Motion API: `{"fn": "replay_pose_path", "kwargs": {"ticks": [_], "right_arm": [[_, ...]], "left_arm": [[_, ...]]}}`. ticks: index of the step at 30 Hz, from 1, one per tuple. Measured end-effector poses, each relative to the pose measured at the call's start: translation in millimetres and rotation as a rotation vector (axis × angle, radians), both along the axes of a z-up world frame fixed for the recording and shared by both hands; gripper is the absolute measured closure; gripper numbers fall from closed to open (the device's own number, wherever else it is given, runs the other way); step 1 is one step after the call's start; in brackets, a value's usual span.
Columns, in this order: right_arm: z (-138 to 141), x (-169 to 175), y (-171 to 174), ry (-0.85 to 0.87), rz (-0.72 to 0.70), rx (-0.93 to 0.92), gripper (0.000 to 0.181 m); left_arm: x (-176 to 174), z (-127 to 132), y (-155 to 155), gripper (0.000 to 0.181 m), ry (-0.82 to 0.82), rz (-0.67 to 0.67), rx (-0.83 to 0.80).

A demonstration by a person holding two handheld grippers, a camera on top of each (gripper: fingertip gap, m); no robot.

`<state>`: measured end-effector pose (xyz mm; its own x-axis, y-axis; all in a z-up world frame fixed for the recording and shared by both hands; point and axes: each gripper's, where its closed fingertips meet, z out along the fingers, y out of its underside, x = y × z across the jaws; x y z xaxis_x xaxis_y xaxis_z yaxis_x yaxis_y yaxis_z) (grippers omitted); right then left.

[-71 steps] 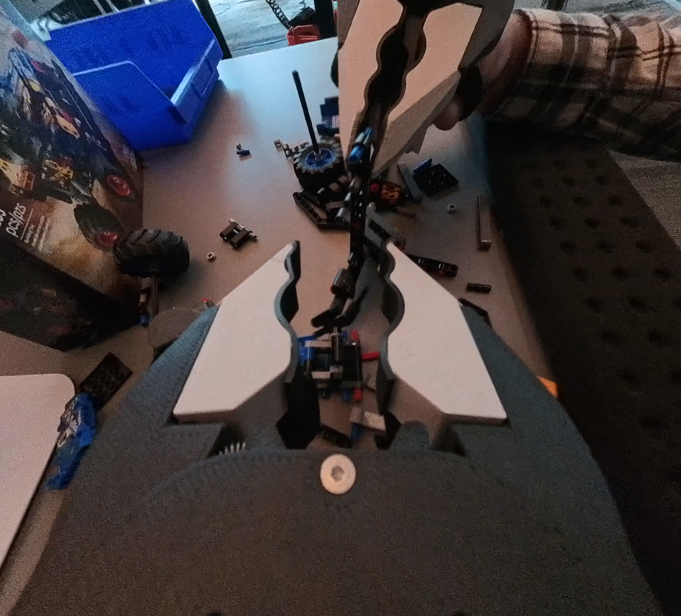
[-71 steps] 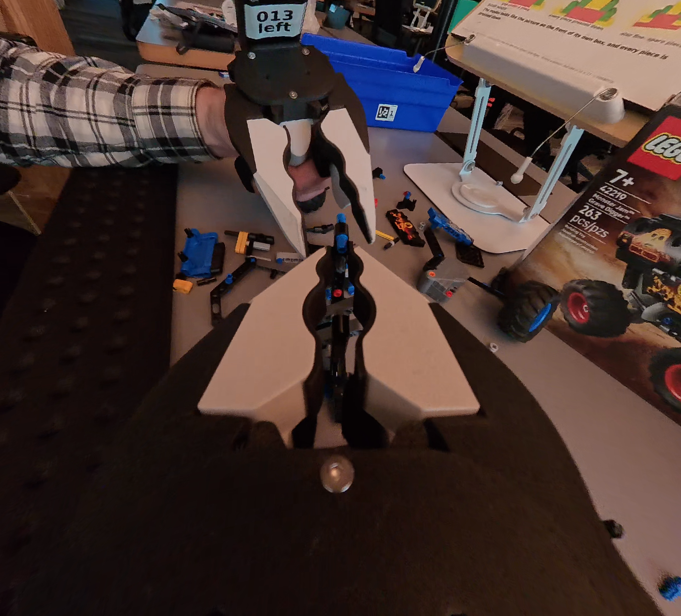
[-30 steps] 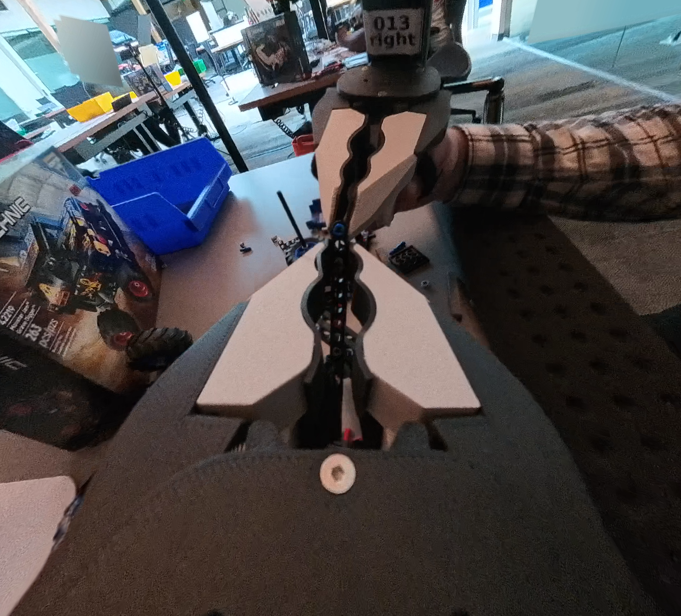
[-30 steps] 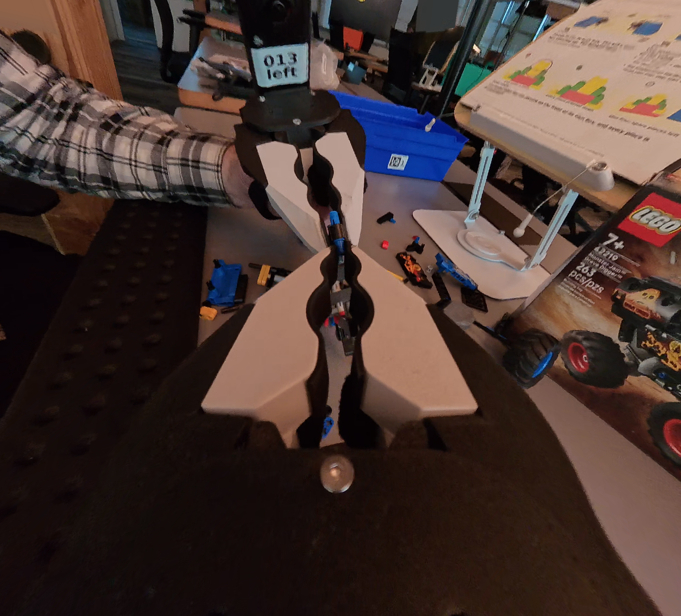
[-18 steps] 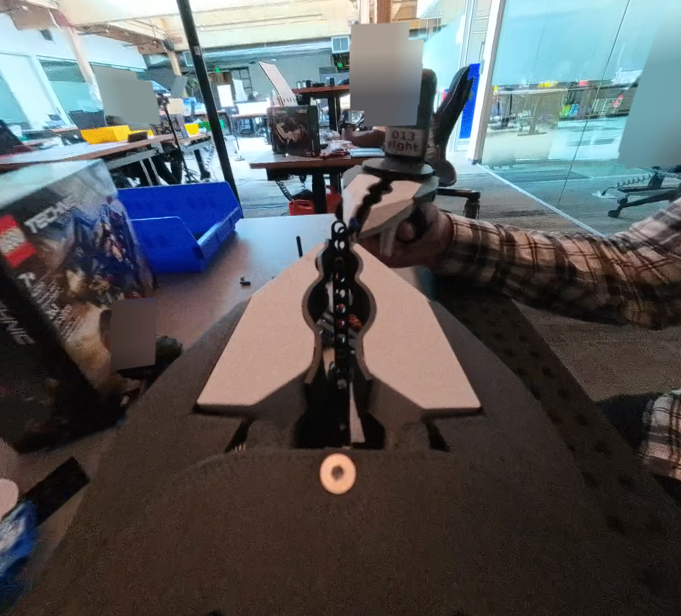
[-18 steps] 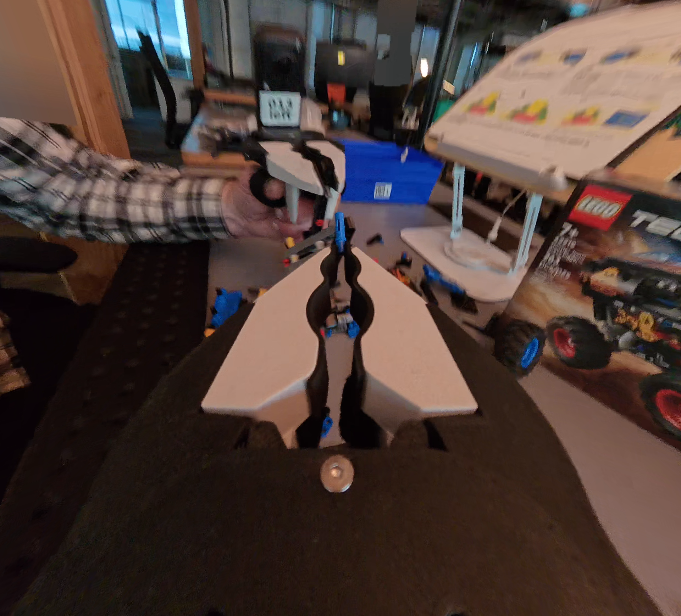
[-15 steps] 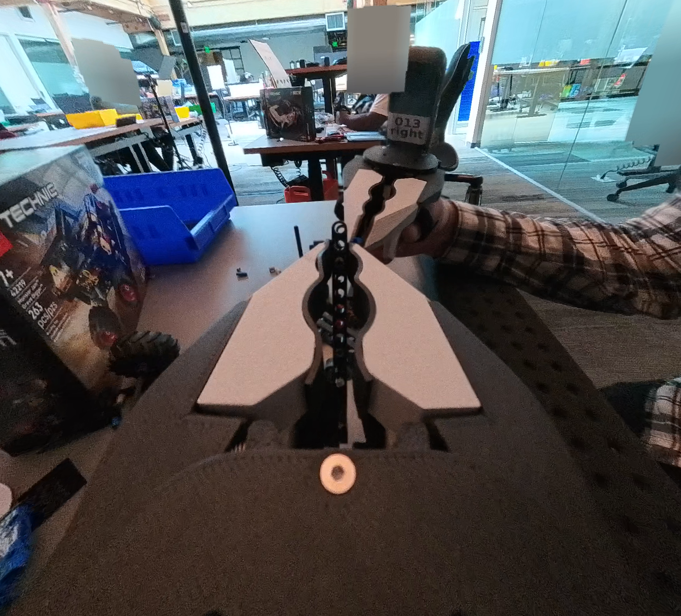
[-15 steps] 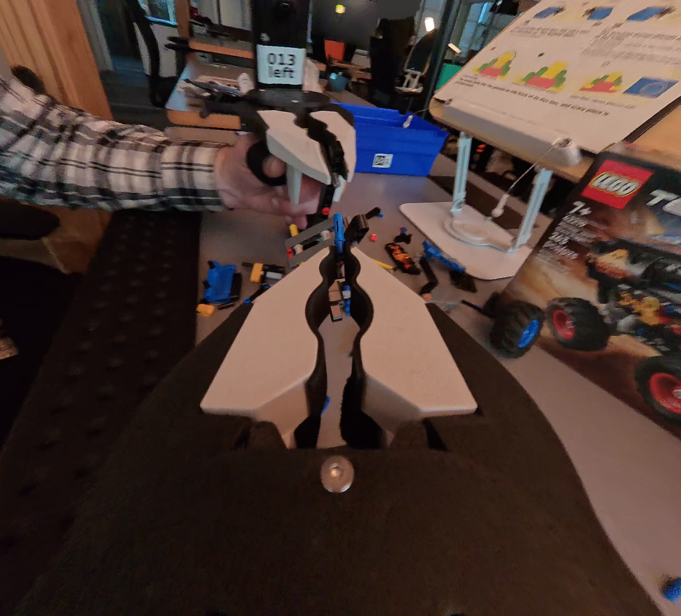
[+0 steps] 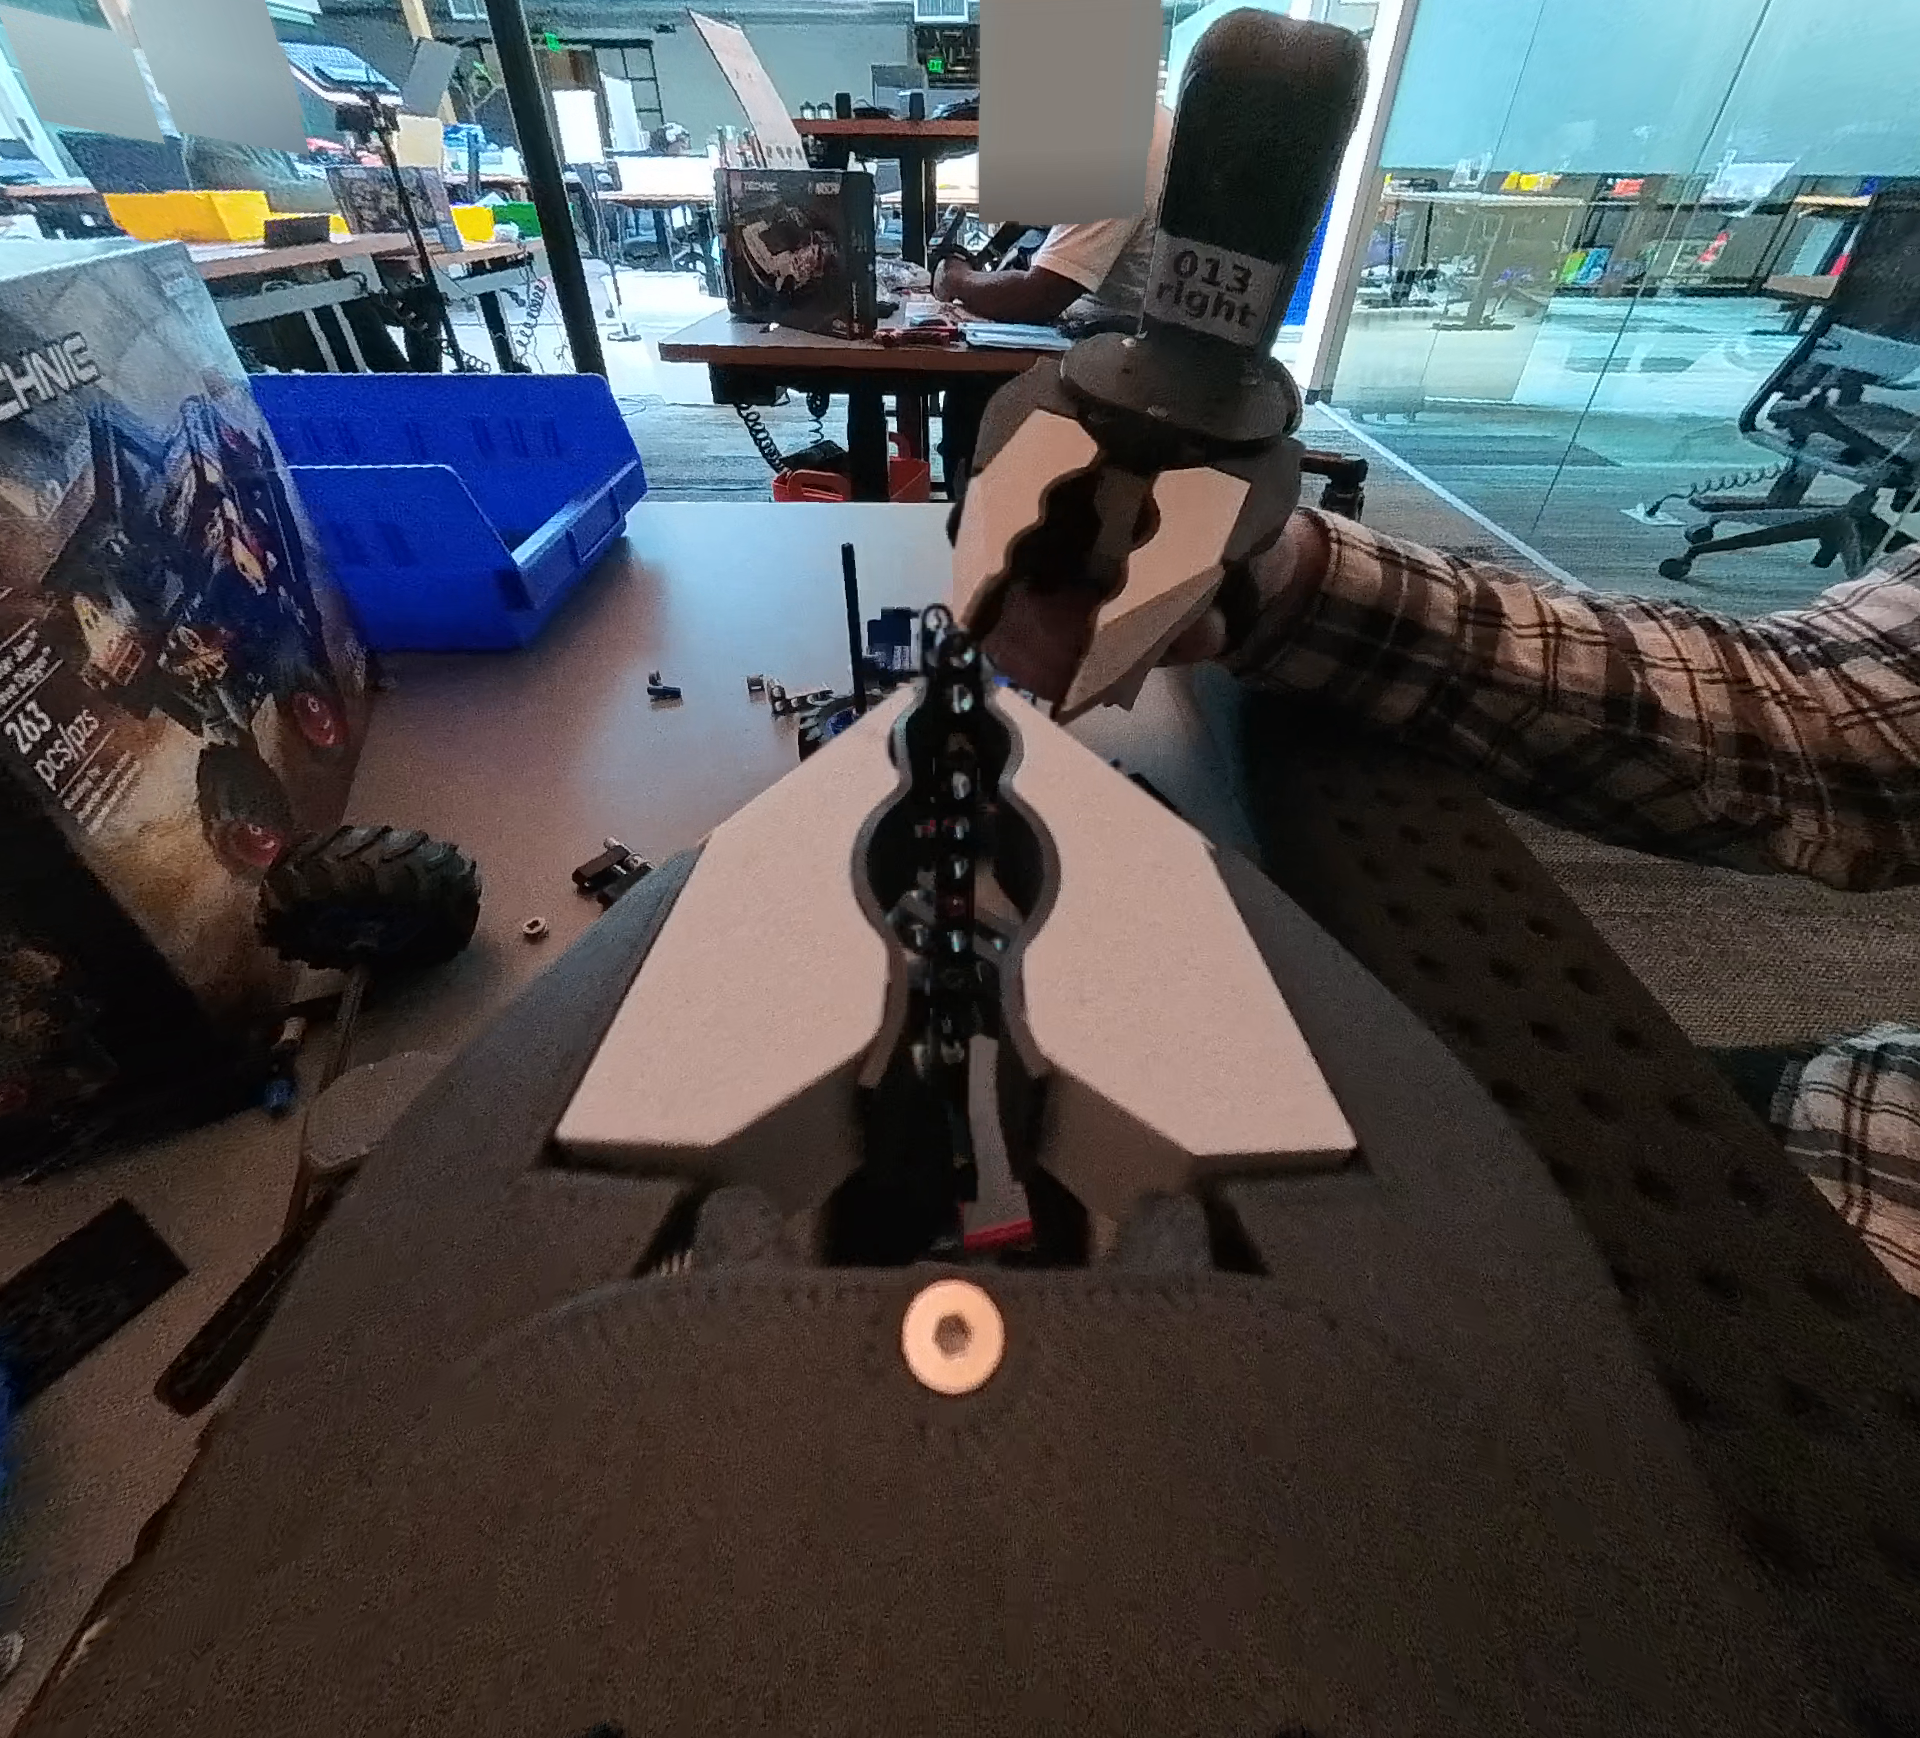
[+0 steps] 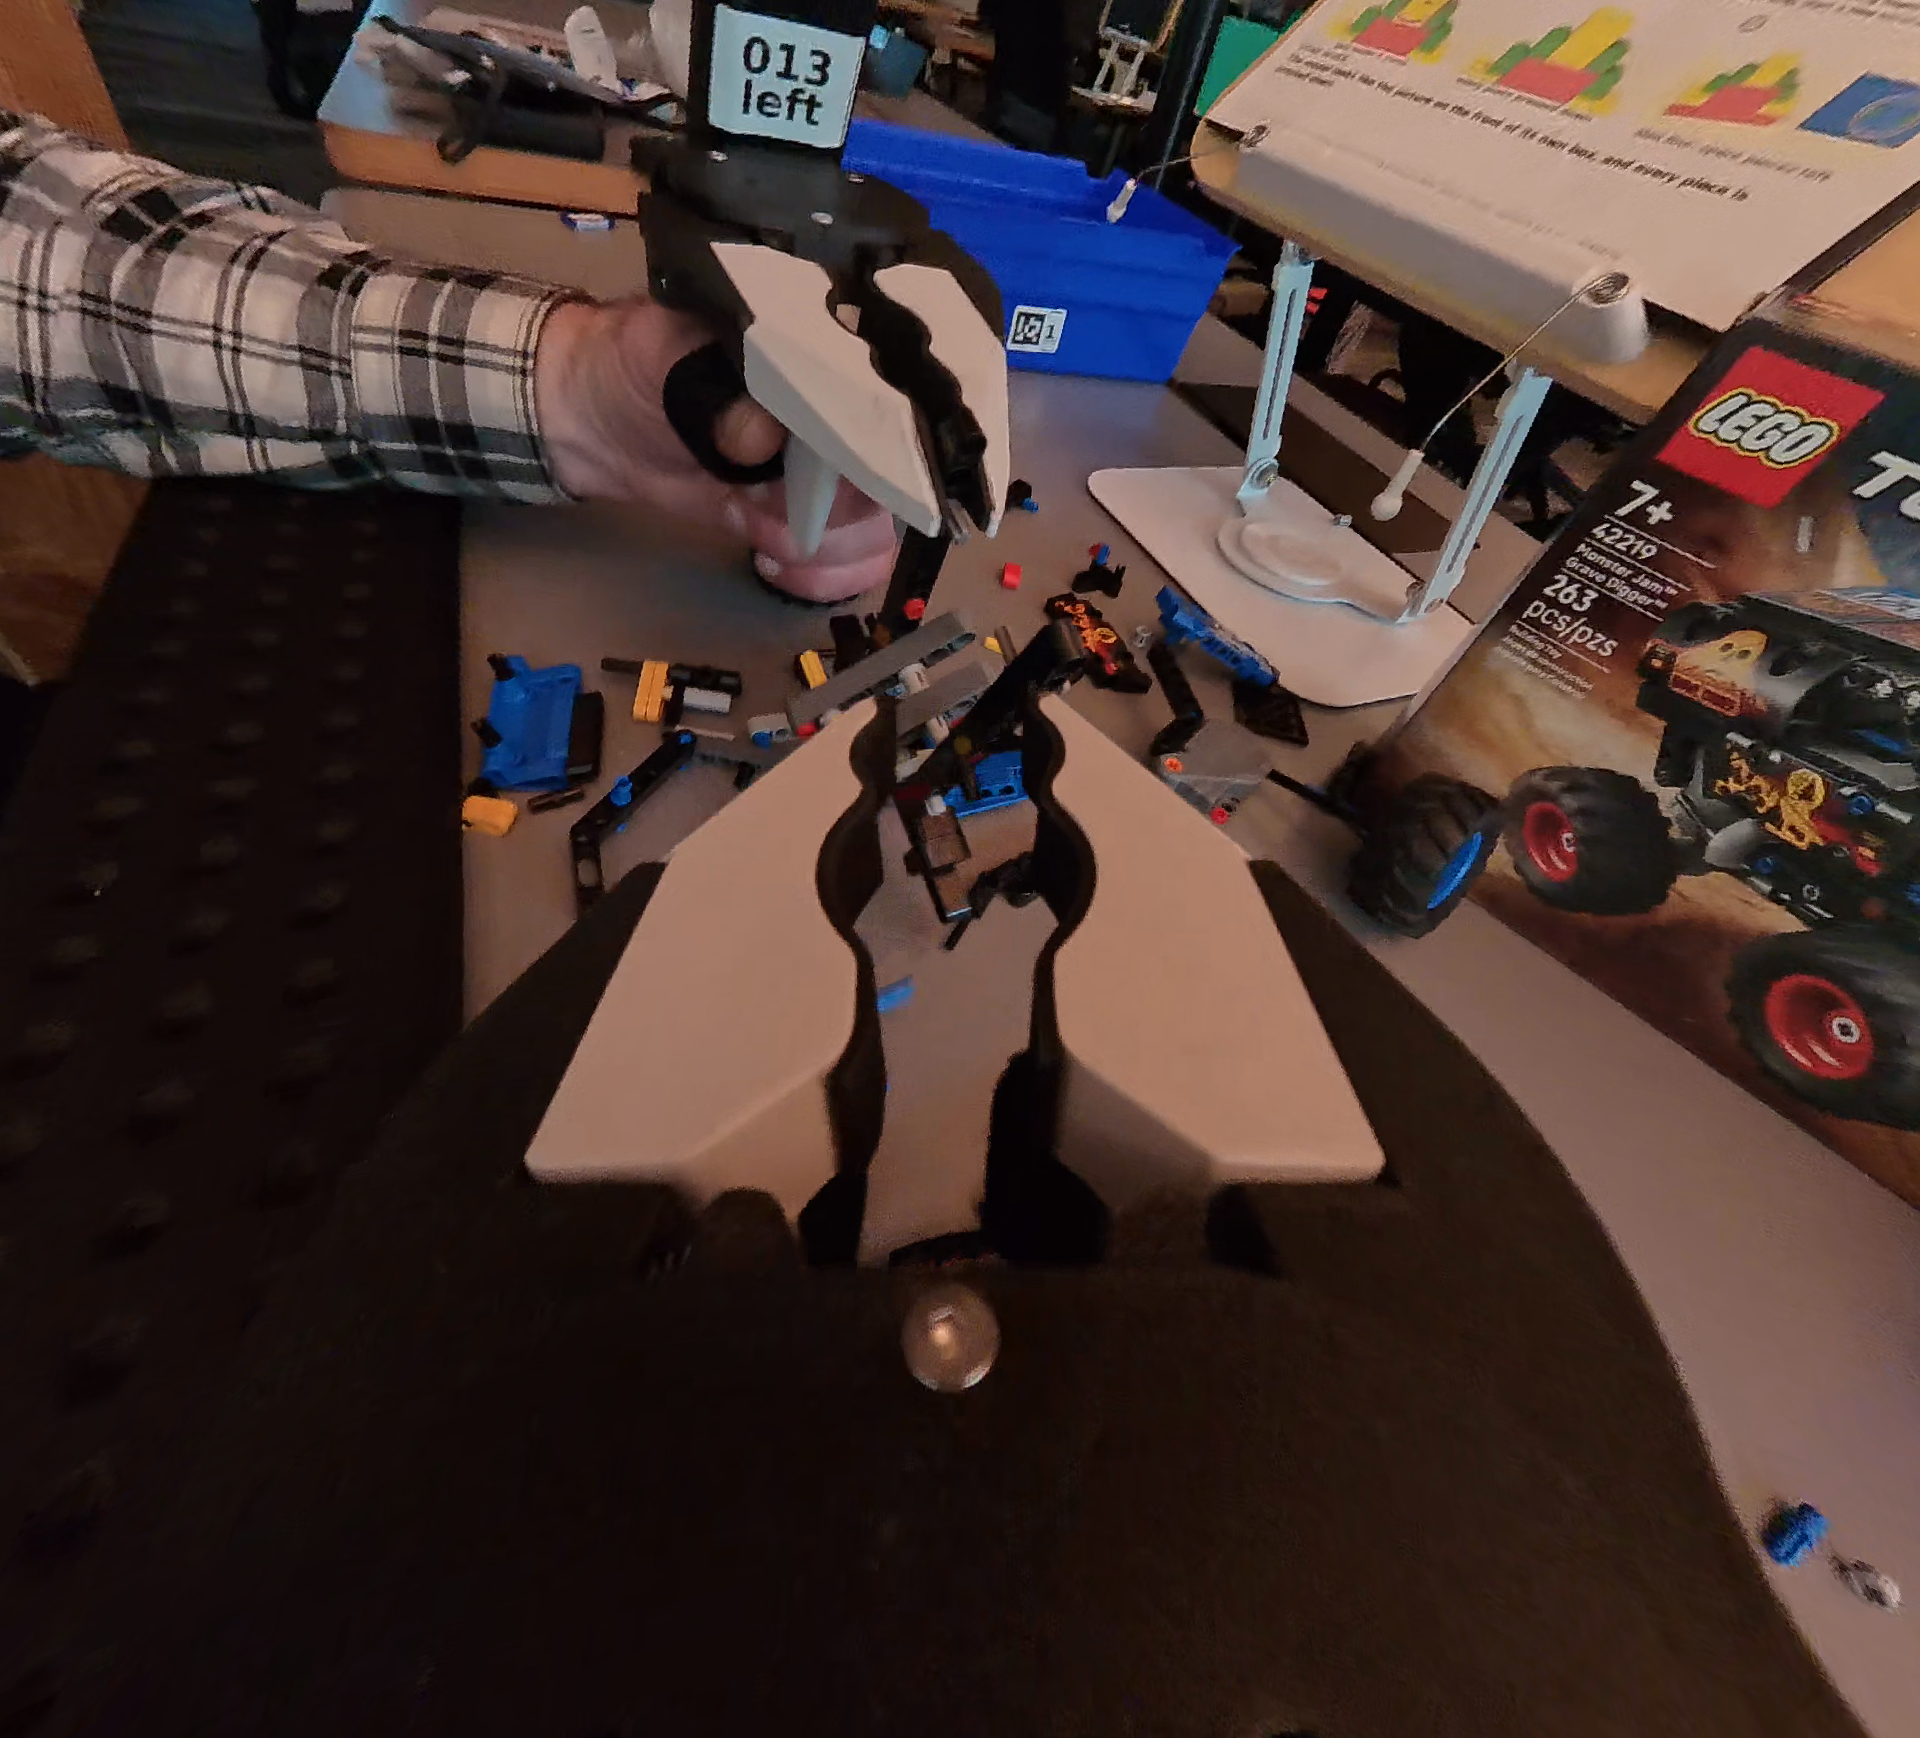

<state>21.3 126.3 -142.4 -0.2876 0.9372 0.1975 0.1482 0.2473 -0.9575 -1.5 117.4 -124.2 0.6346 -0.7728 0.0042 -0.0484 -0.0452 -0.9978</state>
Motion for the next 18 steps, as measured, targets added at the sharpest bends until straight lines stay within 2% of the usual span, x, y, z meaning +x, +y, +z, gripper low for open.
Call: {"fn": "replay_pose_path", "kwargs": {"ticks": [5,8,10,13,15,17,18], "right_arm": [[-0.3,-7.1,3.1,-0.004,-0.047,0.033,0.153],[22.2,1.8,2.3,0.113,-0.043,0.055,0.172],[33.8,6.0,-0.8,0.177,-0.039,0.078,0.171],[28.5,-0.1,-1.2,0.15,-0.062,0.113,0.152],[33.0,-1.0,0.5,0.175,-0.099,0.163,0.156],[36.9,-0.5,3.9,0.191,-0.101,0.107,0.162],[32.0,-1.7,5.2,0.163,-0.086,0.065,0.156]], "left_arm": [[5.8,3.3,-3.1,0.173,-0.011,-0.026,0.01],[3.3,7.0,-4.1,0.177,-0.021,-0.025,0.016],[6.1,5.8,-5.5,0.177,-0.017,-0.035,0.015],[10.5,4.2,-6.9,0.175,-0.004,-0.048,0.016],[10.0,4.9,-6.4,0.176,-0.009,-0.047,0.017],[11.2,5.2,-6.7,0.175,0.001,-0.048,0.023],[12.5,3.7,-7.1,0.175,0.012,-0.051,0.023]]}}
